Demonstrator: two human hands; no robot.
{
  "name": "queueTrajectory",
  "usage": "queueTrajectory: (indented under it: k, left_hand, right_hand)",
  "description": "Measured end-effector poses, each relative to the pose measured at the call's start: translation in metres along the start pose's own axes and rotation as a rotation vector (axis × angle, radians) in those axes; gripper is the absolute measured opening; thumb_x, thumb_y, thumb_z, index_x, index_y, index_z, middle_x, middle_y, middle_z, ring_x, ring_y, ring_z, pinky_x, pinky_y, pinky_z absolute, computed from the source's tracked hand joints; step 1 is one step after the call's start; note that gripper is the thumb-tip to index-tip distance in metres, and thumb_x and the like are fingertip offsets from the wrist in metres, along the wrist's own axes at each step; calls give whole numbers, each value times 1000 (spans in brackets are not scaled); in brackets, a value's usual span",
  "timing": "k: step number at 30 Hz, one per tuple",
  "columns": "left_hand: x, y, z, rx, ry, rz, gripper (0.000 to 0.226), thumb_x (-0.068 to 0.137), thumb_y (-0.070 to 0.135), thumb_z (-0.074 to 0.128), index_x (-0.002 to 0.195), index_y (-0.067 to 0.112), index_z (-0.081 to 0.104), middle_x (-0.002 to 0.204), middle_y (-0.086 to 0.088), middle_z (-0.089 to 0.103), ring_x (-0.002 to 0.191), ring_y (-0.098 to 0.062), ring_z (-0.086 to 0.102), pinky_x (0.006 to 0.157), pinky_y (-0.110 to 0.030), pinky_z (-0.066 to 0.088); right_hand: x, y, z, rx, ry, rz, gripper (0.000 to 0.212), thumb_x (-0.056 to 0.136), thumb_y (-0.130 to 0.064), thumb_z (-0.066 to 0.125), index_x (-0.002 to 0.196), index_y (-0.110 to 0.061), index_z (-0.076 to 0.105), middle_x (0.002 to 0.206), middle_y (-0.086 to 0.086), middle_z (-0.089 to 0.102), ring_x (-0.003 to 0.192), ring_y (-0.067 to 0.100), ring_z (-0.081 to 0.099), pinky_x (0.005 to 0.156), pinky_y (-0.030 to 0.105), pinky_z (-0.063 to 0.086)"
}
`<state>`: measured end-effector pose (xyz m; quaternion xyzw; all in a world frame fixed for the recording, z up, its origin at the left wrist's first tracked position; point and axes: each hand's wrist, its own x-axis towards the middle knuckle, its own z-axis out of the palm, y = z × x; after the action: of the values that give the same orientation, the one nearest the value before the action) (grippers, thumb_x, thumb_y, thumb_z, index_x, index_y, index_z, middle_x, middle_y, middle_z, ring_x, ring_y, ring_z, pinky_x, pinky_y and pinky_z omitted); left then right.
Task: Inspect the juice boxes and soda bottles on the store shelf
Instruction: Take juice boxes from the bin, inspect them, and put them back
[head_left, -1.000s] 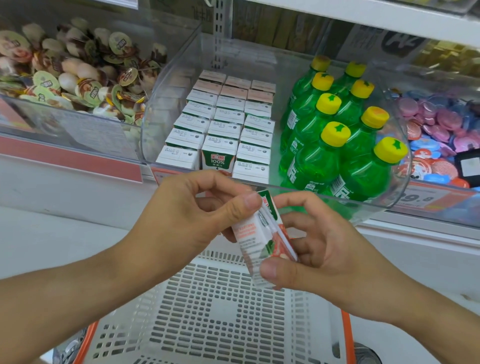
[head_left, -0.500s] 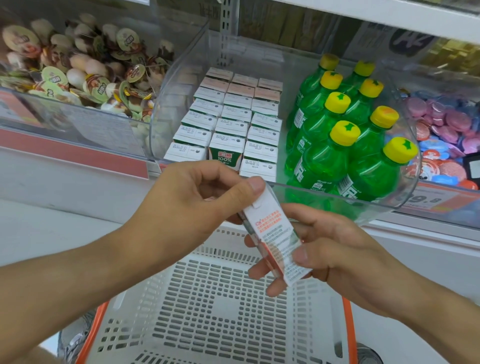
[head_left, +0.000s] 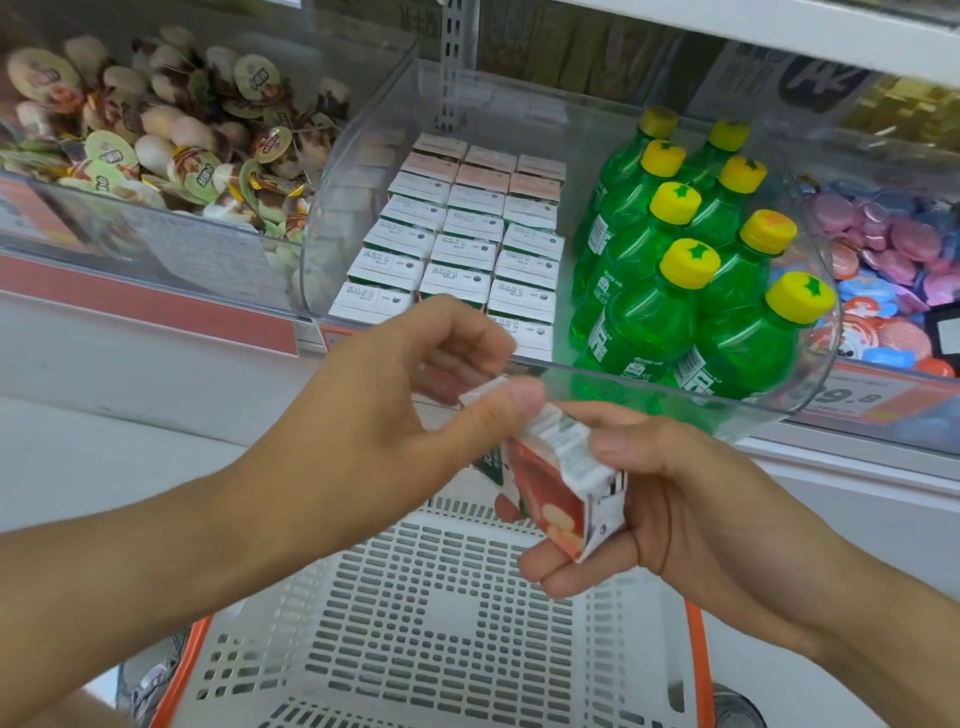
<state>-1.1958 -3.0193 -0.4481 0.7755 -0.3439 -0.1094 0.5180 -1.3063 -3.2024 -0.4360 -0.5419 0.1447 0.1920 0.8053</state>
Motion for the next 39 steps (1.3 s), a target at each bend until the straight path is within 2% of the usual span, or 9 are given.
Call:
queueTrajectory:
  k: [3,5,10,17,21,28,32,36,39]
  left_hand:
    - [-4,5,1,136,-216,245,54,80,53,70,129,36,56,120,17,58,118,-6,56,95,-16,43]
    - [-3,1,4,152,-272,278,59,79,50,73,133,34,55,120,16,60,116,-7,58,95,-20,45]
    - [0,-6,7,66,-189,120,45,72,44,80,112,33,65,103,12,67,102,-11,65,84,-33,55]
    - [-3,-12,17,-20,-181,42,43,67,39,86,99,27,61,101,10,63,104,-18,61,82,-33,59]
    - [-6,-11,23,-27,-172,43,42,67,37,85,99,25,61,101,11,63,104,-17,61,81,-30,59]
    - [-6,-14,22,-28,-153,76,44,66,39,88,99,28,61,102,11,63,103,-17,63,82,-30,59]
    - [-6,-13,23,-26,-155,80,43,73,43,83,107,30,61,107,13,62,107,-15,61,80,-24,58]
    - [-4,-10,22,-165,-142,-1,33,78,38,79,107,31,64,102,8,70,101,-17,66,71,-35,61]
    - [-4,-1,21,-445,-76,-162,39,77,39,76,104,14,64,89,-6,76,80,-24,74,58,-41,62]
  right_hand:
    - [-3,-4,6,-54,81,-7,38,86,-43,71,101,-8,76,88,22,72,75,32,73,69,36,62]
    - [-4,-4,10,-113,143,-1,44,86,-52,65,87,-11,79,82,19,74,74,30,75,67,35,63]
    - [-6,-5,10,-318,250,-91,33,73,-37,70,92,-12,80,80,22,76,76,33,77,67,34,63]
    - [-10,-6,4,-377,383,-118,17,78,-13,75,94,-15,81,80,16,77,74,28,77,72,37,64]
    - [-14,-8,2,-385,405,-88,24,82,1,71,103,-9,76,80,19,77,74,29,77,74,39,63]
    - [-15,-8,-2,-379,378,-90,54,53,-21,81,105,-9,75,79,19,77,71,29,76,73,42,64]
    - [-15,-7,-5,-440,331,-106,54,49,-22,87,102,-17,78,81,15,78,73,29,76,80,46,62]
    - [-13,-4,-6,-567,315,-208,54,48,-22,90,100,-24,76,74,5,76,61,20,72,65,31,61]
    - [-10,-2,-5,-624,373,-312,49,53,-33,88,99,-25,72,60,-6,61,50,13,51,48,20,44]
